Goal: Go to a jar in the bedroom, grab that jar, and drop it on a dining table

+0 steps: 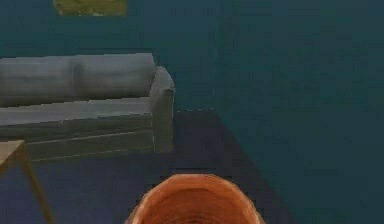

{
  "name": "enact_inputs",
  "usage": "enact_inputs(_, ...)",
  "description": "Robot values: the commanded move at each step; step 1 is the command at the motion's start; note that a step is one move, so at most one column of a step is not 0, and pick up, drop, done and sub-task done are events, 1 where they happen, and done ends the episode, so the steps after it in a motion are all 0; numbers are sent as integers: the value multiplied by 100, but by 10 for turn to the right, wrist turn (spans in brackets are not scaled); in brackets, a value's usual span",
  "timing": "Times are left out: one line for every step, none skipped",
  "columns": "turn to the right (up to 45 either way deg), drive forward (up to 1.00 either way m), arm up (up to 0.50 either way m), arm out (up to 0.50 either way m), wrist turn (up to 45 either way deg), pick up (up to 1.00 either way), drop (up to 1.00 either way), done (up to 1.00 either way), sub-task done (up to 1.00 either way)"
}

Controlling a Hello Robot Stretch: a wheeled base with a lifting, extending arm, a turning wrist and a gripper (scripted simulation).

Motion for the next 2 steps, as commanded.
enact_inputs(-210,0,0,0,0,0,0,0,0)
enact_inputs(0,75,0,0,0,0,0,0,0)
